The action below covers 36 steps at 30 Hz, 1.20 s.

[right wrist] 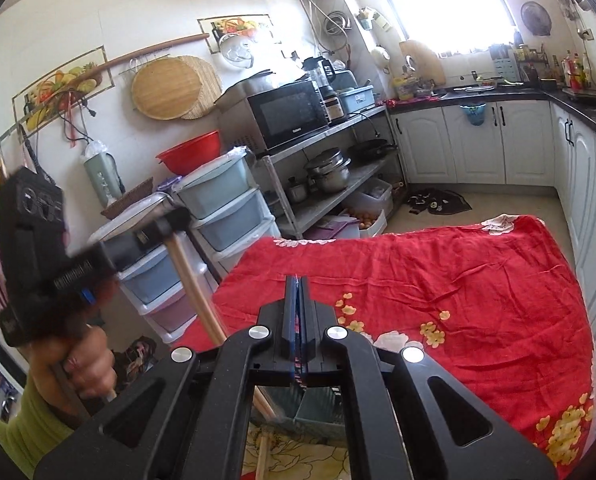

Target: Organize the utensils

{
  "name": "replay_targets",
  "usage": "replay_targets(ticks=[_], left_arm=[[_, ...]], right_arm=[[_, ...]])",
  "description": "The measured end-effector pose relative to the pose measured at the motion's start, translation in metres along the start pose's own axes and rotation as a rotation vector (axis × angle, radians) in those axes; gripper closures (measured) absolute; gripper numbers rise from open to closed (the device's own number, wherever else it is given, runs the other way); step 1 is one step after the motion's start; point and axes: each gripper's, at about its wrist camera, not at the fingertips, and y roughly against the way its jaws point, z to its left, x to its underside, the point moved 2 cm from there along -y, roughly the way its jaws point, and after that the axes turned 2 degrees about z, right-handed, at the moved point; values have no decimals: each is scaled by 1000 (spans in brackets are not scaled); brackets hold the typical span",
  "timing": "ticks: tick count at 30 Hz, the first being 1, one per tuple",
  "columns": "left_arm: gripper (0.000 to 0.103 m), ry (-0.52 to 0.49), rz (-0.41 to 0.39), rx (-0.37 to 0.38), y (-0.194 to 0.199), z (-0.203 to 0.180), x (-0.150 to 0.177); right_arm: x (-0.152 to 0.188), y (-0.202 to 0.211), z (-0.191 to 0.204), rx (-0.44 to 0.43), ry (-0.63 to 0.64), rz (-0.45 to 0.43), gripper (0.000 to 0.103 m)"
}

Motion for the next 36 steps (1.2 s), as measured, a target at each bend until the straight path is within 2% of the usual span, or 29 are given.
replay_targets(ticks=[2,3,6,10,14,17,26,31,36], left_arm=[[100,-9,-25,-37,0,2,0],[100,-19,-37,-64,-3,3,2],[100,-13,-46,-86,-11,9,14],[100,18,-48,-70,-19,11,28],[100,40,-26,-77,-23,18,40],[95,54,-4,-73,-24,22,49],[59,83,38,-74,-14,24,66],[35,90,53,-88,5,22,74],[17,94,63,-76,24,20,82]], right_arm=[[0,-1,-3,22,-5,4,86],[1,-2,-4,31,-6,4,71],[4,-1,-8,73,-2,1,67],[11,1,-13,139,23,2,48],[22,4,-15,193,55,19,41],[31,5,-17,208,66,32,36],[54,13,-16,227,82,56,28],[67,18,-12,225,86,69,25],[80,26,-8,216,86,75,22]])
